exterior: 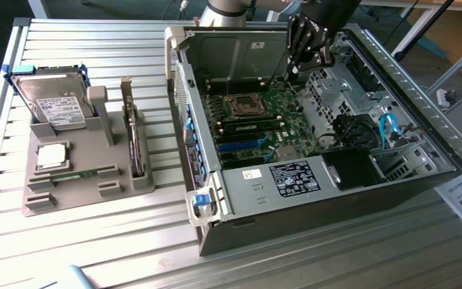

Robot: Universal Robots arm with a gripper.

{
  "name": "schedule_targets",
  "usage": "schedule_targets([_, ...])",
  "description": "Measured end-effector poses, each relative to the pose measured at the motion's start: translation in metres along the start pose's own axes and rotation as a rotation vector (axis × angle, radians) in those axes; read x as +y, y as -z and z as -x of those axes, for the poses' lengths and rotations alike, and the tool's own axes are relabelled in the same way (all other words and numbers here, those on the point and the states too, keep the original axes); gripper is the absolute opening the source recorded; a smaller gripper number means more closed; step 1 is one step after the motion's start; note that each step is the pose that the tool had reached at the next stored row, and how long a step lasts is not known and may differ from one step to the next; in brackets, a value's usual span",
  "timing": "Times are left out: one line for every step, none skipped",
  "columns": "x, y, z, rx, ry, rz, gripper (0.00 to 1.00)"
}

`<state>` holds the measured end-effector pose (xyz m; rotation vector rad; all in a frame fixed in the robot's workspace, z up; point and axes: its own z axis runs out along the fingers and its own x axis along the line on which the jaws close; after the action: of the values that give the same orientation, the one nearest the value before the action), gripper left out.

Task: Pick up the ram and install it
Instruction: 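Press down the ram until it locks into place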

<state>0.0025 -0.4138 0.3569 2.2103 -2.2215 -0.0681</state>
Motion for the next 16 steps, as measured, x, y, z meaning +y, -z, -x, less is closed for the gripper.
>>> schedule_targets([-0.0001, -0.0026, 0.000, 0.0000, 0.000, 0.0010, 0.10])
schedule_targets([-0.0003, -0.0064, 0.000, 0.0000, 0.000, 0.0021, 0.10])
schedule_targets([-0.0004, -0.0092, 0.000, 0.0000, 0.000, 0.0023, 0.10])
schedule_targets([-0.0004, -0.0112, 0.000, 0.0001, 0.000, 0.0025, 0.10])
schedule_targets([-0.0005, -0.0129, 0.000, 0.0000, 0.000, 0.0027, 0.10])
schedule_targets([-0.0006, -0.0148, 0.000, 0.0000, 0.000, 0.0028, 0.10])
schedule_targets([-0.0007, -0.0173, 0.000, 0.0000, 0.000, 0.0030, 0.10])
schedule_targets([-0.0008, -0.0215, -0.001, 0.0001, 0.000, 0.0035, 0.10])
schedule_targets([-0.0009, -0.0249, -0.001, 0.0000, 0.000, 0.0037, 0.10])
schedule_targets([-0.0010, -0.0265, -0.001, -0.0001, 0.000, 0.0038, 0.10])
schedule_targets([-0.0011, -0.0295, -0.001, 0.0001, 0.000, 0.0040, 0.10])
schedule_targets([-0.0012, -0.0328, -0.001, 0.0000, 0.000, 0.0041, 0.10])
schedule_targets([-0.0013, -0.0355, -0.001, 0.0001, 0.000, 0.0042, 0.10])
schedule_targets([-0.0014, -0.0373, -0.001, 0.0001, 0.000, 0.0044, 0.10])
schedule_targets([-0.0015, -0.0407, -0.001, 0.0002, 0.000, 0.0049, 0.10])
schedule_targets([-0.0016, -0.0428, -0.001, 0.0001, 0.000, 0.0052, 0.10])
